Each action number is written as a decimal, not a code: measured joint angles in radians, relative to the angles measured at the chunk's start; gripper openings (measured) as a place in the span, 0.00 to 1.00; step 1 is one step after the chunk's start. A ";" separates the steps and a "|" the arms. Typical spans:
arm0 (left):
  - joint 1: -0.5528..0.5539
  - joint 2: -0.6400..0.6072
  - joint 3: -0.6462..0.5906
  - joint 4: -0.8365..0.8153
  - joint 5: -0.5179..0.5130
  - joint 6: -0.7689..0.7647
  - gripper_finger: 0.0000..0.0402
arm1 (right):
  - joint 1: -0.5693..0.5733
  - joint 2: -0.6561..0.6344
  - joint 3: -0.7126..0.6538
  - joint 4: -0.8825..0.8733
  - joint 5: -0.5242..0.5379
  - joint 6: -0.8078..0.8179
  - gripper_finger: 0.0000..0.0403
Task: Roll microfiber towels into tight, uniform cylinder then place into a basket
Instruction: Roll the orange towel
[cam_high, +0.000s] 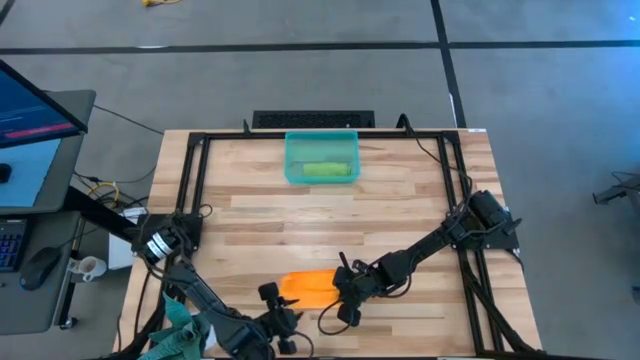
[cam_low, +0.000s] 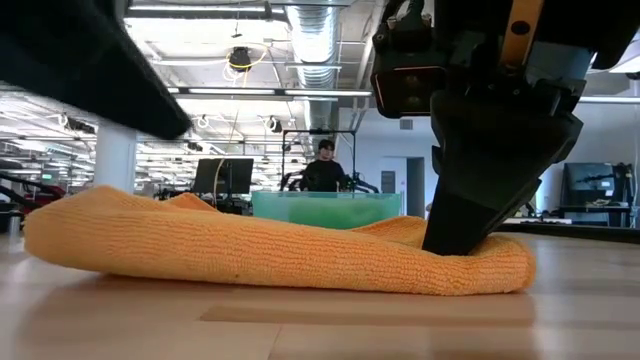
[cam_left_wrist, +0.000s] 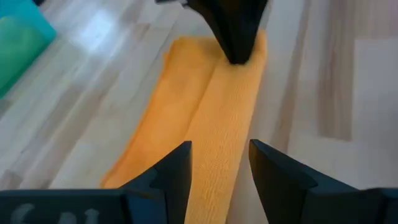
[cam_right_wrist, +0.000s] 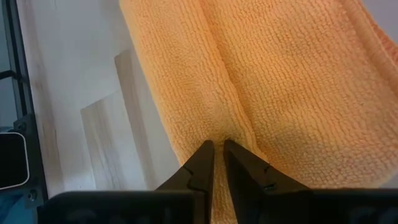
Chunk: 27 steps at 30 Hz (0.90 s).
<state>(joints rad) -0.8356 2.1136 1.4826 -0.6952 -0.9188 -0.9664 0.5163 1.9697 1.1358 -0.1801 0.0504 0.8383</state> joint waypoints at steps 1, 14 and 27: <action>0.009 0.012 -0.001 0.012 0.006 0.020 0.38 | 0.000 0.000 0.000 0.000 0.000 0.000 0.16; 0.087 0.051 -0.002 0.047 0.065 0.099 0.37 | 0.000 0.000 0.000 -0.001 0.000 -0.007 0.16; 0.085 0.127 0.001 0.018 0.079 0.051 0.17 | 0.000 0.000 0.000 0.000 0.001 -0.008 0.16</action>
<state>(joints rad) -0.7502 2.2402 1.4840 -0.6768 -0.8395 -0.9150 0.5163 1.9697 1.1355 -0.1802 0.0513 0.8303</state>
